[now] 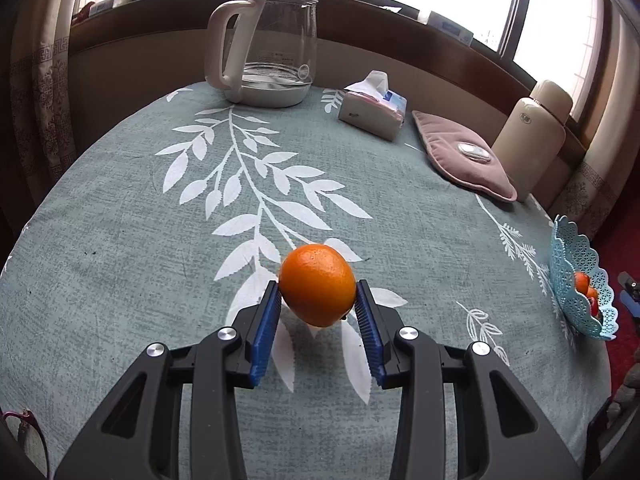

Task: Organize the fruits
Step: 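Carry the orange into the blue basket and open the left tool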

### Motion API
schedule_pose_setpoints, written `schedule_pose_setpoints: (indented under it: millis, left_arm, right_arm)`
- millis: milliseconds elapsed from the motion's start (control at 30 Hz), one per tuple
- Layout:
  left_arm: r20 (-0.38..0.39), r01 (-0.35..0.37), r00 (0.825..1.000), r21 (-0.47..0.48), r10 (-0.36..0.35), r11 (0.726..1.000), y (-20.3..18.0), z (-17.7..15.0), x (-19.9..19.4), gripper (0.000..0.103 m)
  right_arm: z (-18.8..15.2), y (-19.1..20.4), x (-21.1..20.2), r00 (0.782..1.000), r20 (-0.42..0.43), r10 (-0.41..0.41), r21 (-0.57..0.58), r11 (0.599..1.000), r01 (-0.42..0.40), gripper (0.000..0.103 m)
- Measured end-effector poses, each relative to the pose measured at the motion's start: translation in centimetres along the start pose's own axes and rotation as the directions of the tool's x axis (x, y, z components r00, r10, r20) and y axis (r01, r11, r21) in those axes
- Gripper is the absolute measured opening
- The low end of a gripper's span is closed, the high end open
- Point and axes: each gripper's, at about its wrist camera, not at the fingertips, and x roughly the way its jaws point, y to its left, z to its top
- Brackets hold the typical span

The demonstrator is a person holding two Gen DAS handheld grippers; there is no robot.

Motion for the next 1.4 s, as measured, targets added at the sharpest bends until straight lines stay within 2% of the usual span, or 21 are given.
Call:
schedule_pose_setpoints:
  millis: [67,133,433,633,733,1100,1233,1300,1367,1400]
  left_arm:
    - [-0.004,0.033,0.999,0.022,-0.033,0.999,-1.5,0.0,-0.1,0.039]
    - [-0.005,0.066,0.998,0.047,-0.066,0.997,-3.1,0.2,-0.2,0.039]
    - [-0.031,0.206,0.978,0.164,-0.204,0.965,-11.3,1.3,0.1,0.039]
    - [-0.053,0.274,0.962,0.248,-0.269,0.929,-16.7,1.8,0.6,0.039]
    - [-0.073,0.302,0.953,0.284,-0.294,0.91,-19.0,2.1,1.2,0.039]
    - [-0.12,0.353,0.935,0.407,-0.334,0.842,-25.7,2.8,3.5,0.039]
    - [-0.14,0.376,0.926,0.425,-0.351,0.823,-27.2,3.1,4.4,0.039]
    - [-0.148,0.386,0.922,0.427,-0.357,0.818,-27.7,3.1,4.7,0.043]
    - [-0.144,0.39,0.92,0.417,-0.364,0.821,-27.8,3.0,4.8,0.068]
    - [-0.137,0.396,0.918,0.408,-0.373,0.823,-27.7,3.0,4.6,0.07]
  right_arm:
    - [0.0,-0.5,-0.3,0.999,0.026,-0.02,0.023,1.0,0.019,0.05]
    - [0.0,-1.0,-0.4,0.998,0.047,-0.042,0.051,0.998,0.04,0.055]
    - [-0.8,-2.5,-0.3,0.99,0.087,-0.115,0.088,0.99,0.107,0.061]
    - [-1.8,-2.6,-1.2,0.953,0.208,-0.219,0.091,0.975,0.204,0.063]
    - [-2.1,-2.0,-2.2,0.933,0.278,-0.227,0.068,0.974,0.217,0.073]
    - [-2.2,-2.5,-1.8,0.941,0.249,-0.228,0.098,0.973,0.21,0.073]
    - [-2.2,-2.7,-1.8,0.943,0.242,-0.23,0.108,0.972,0.209,0.073]
    - [-2.1,-2.8,-1.6,0.944,0.235,-0.23,0.113,0.971,0.209,0.073]
    - [-2.1,-2.8,-1.5,0.945,0.23,-0.231,0.116,0.971,0.209,0.073]
    - [-2.1,-2.9,-1.5,0.946,0.228,-0.231,0.117,0.971,0.209,0.073]
